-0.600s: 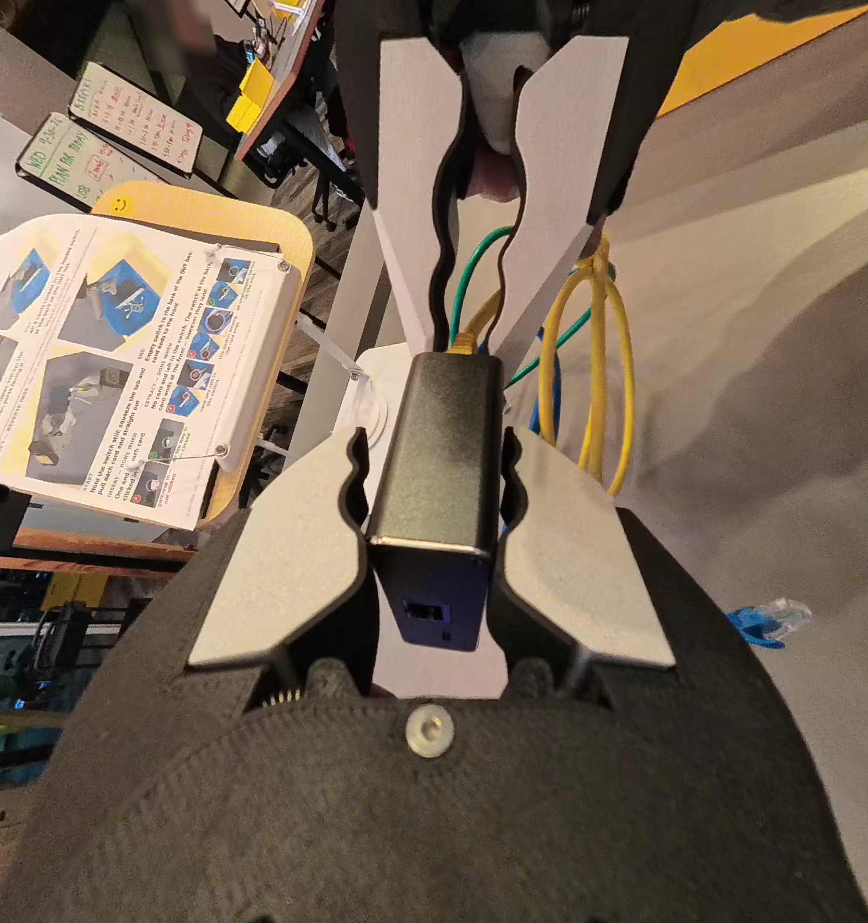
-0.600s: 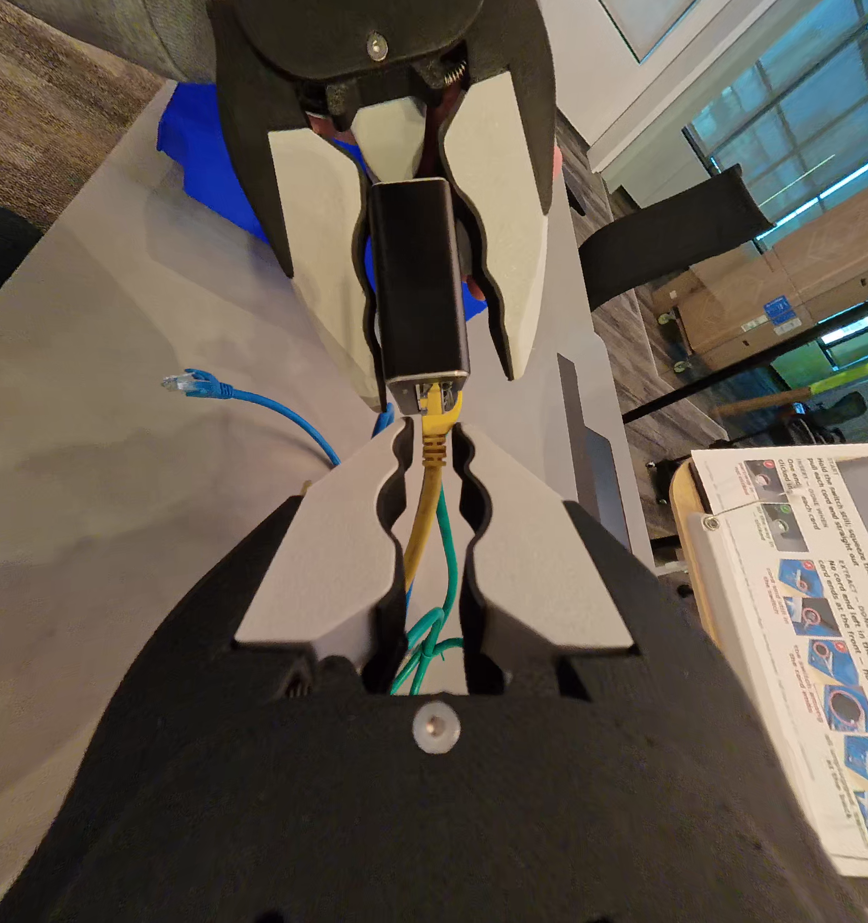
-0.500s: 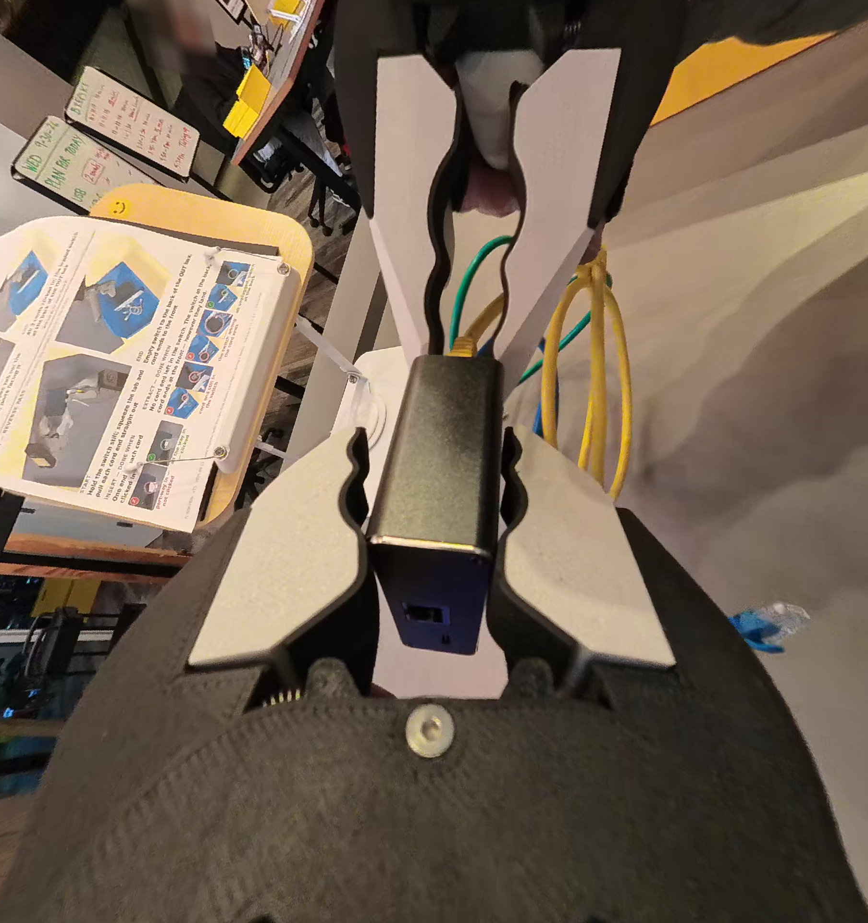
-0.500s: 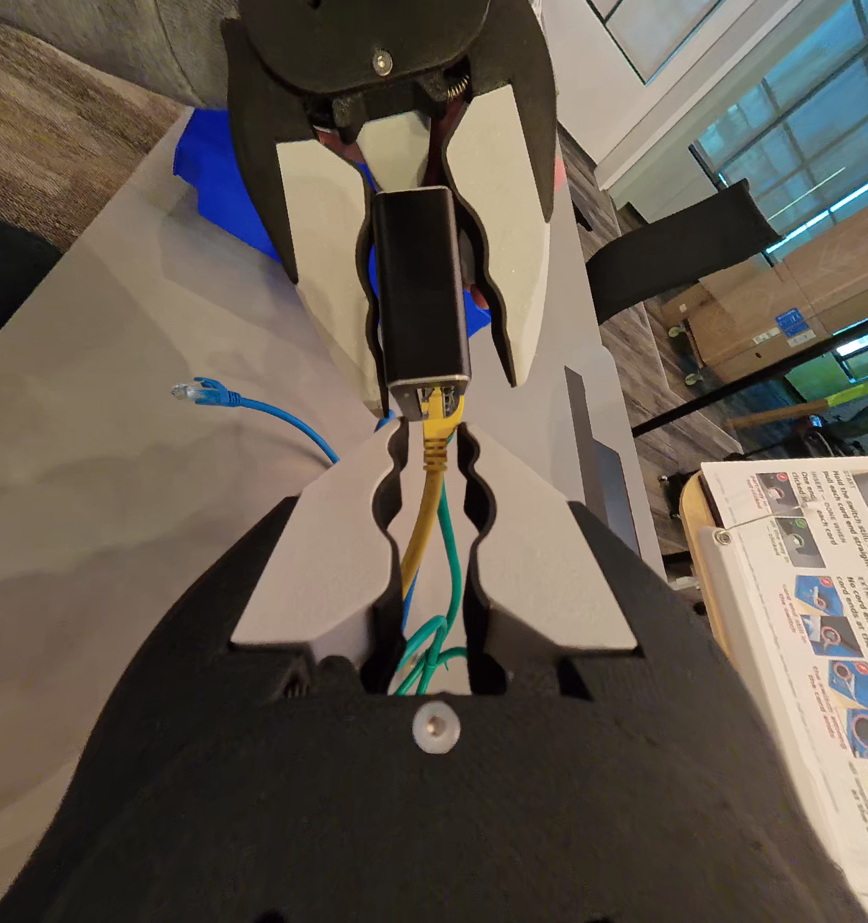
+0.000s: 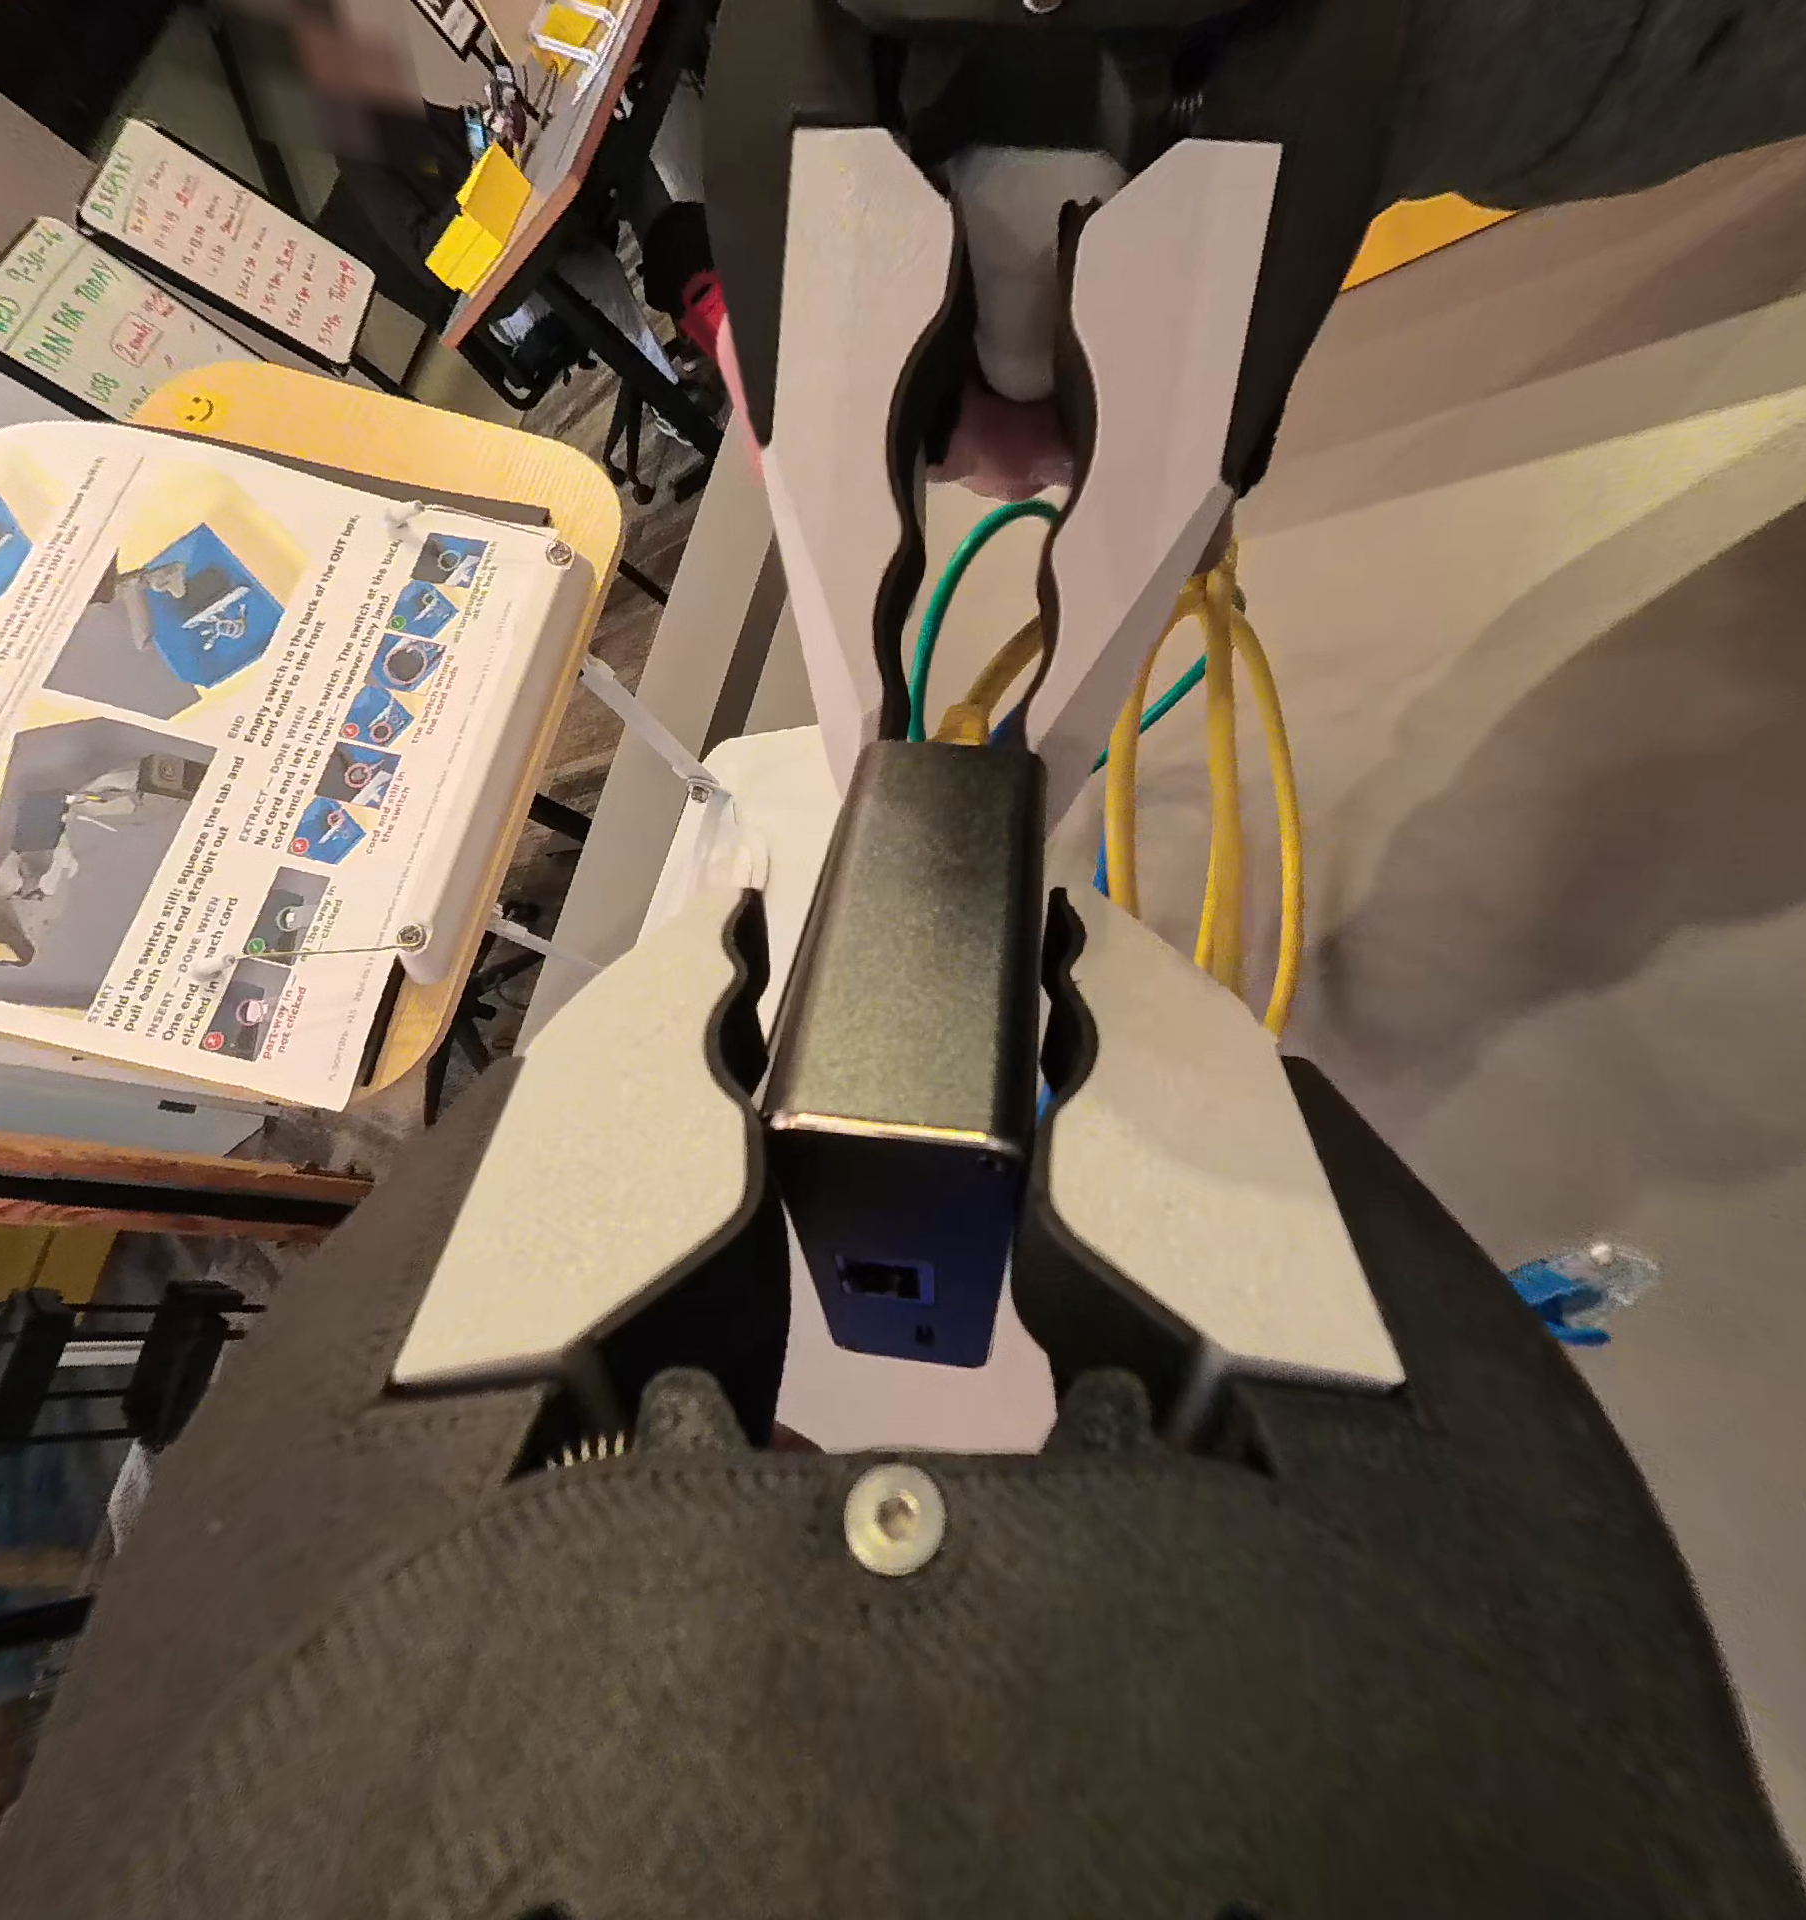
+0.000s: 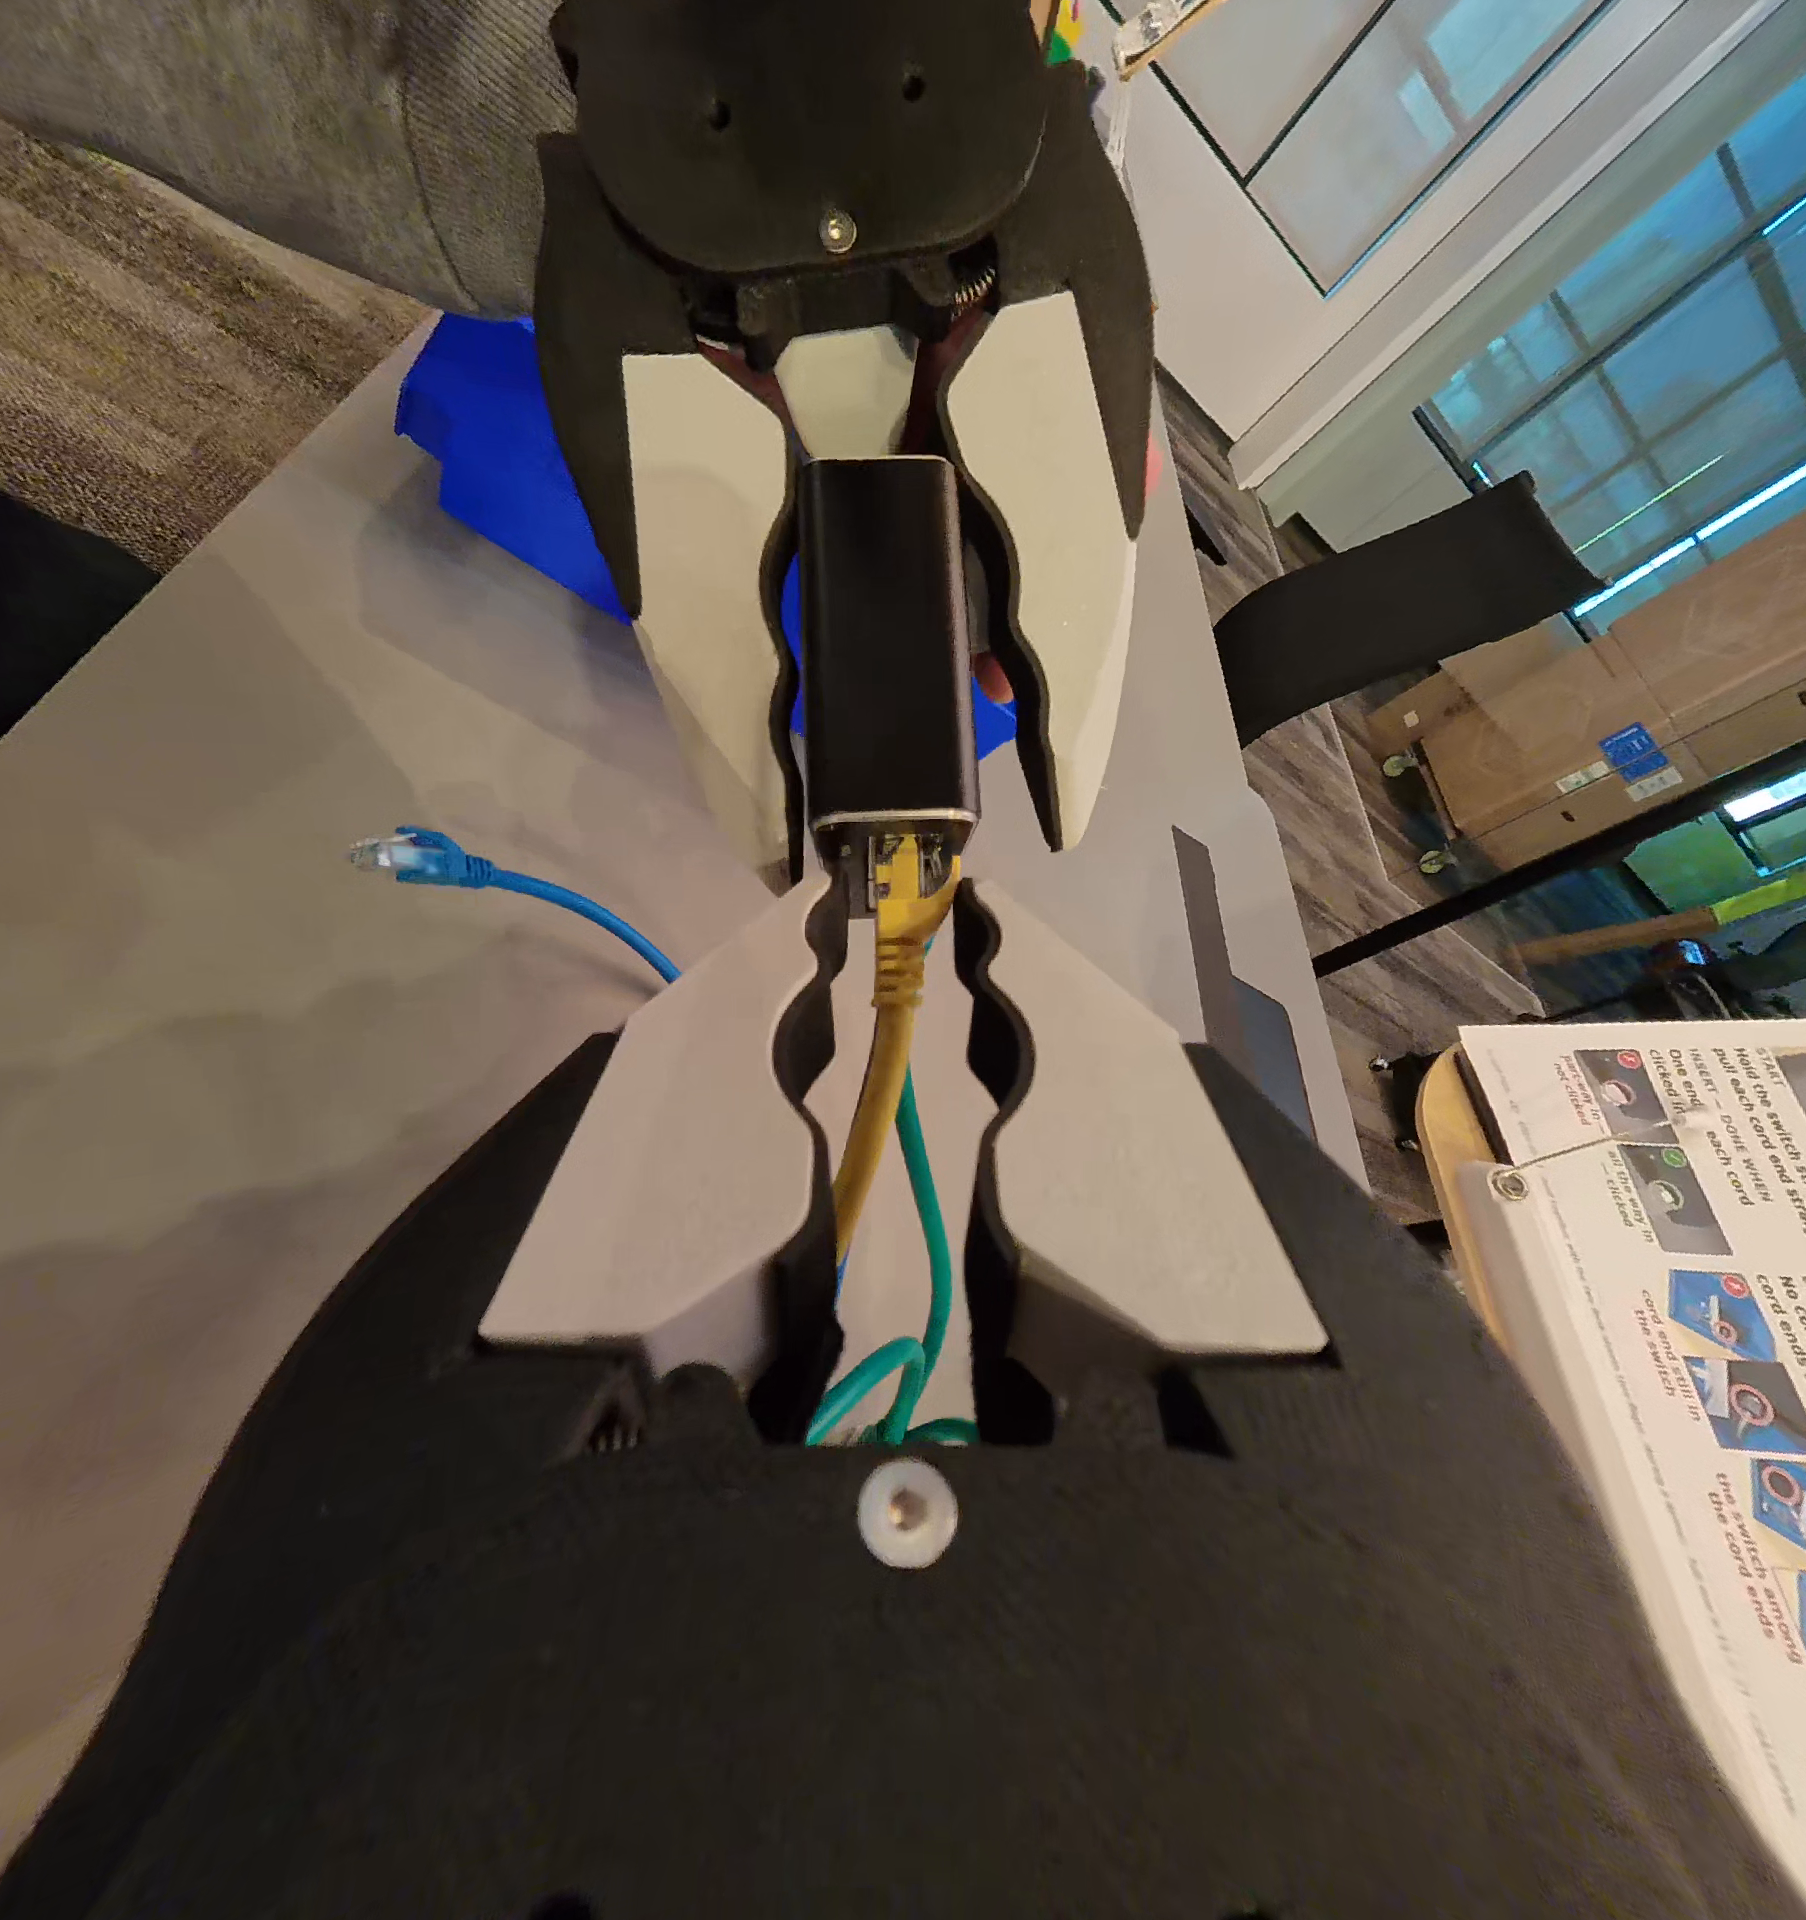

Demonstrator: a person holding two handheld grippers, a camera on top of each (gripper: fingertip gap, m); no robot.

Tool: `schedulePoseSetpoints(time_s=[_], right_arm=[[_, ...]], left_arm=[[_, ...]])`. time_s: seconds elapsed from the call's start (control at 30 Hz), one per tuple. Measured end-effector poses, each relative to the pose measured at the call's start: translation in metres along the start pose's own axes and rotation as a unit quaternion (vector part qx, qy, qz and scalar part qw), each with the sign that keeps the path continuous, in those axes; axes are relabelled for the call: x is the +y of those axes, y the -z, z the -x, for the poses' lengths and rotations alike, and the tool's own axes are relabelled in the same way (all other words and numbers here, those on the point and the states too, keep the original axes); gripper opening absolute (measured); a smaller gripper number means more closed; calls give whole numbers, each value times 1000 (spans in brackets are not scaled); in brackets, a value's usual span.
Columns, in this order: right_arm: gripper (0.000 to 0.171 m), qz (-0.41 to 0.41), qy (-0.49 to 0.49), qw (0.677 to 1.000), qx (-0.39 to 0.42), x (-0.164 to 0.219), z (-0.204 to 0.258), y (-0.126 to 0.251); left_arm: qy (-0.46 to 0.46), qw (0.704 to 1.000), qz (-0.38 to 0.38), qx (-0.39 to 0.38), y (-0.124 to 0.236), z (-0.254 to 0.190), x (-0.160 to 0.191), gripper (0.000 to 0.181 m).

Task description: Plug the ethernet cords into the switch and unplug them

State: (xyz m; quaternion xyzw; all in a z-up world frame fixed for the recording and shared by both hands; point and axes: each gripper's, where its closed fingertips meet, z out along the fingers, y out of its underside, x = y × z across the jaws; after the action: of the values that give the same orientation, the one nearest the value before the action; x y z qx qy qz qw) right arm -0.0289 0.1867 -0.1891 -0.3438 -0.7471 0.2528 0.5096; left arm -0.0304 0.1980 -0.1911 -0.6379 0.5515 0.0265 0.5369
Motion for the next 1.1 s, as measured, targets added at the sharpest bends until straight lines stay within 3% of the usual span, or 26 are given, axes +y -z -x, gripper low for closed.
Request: schedulePoseSetpoints(time_s=[0.63,0.87,1.1], right_arm=[[10,29,9,1000,0,5,1,0],[10,61,-1,998,7,14,-2,-3],[10,88,-3,996,11,20,1,-10]], left_arm=[[7,1000,1,15,-5,-6,4,52],[-67,996,40,-38,-3,2,5,52],[-114,980,156,-41,-13,-7,27,57]])
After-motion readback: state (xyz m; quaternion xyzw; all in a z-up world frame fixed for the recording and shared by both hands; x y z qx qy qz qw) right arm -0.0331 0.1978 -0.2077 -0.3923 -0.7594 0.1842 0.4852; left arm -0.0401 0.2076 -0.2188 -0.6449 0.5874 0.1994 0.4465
